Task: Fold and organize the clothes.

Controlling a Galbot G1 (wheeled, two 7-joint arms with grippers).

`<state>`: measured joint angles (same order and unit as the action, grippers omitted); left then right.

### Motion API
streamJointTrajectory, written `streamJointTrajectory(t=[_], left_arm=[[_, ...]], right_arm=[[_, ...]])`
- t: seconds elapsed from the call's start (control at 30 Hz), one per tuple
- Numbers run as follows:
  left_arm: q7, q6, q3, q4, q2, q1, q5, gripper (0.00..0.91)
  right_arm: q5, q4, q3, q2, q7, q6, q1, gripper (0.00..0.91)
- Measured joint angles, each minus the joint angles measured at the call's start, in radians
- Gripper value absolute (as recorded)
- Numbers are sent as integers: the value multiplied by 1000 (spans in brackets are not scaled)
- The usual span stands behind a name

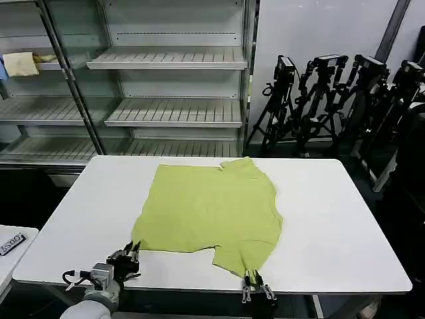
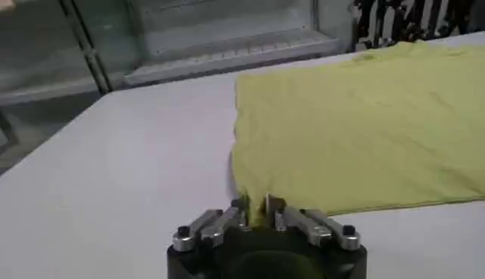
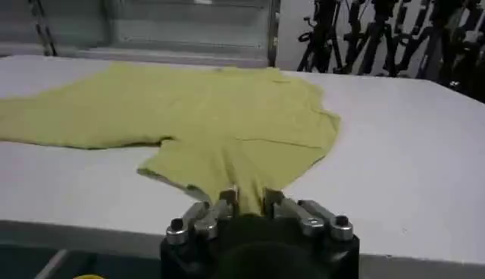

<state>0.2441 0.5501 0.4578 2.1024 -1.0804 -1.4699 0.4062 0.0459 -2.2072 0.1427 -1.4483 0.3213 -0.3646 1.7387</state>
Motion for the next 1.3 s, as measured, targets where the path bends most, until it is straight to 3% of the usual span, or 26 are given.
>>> streamJointTrajectory(t=[0.73, 1.3], left_arm=[[-6, -36, 64, 161, 7, -91, 71, 20], [-15, -84, 107, 239, 32, -114, 159, 20]], right_arm=[[-26, -193, 61, 63, -40, 105, 121, 0], [-122, -227, 124, 98, -48, 99, 27, 0]])
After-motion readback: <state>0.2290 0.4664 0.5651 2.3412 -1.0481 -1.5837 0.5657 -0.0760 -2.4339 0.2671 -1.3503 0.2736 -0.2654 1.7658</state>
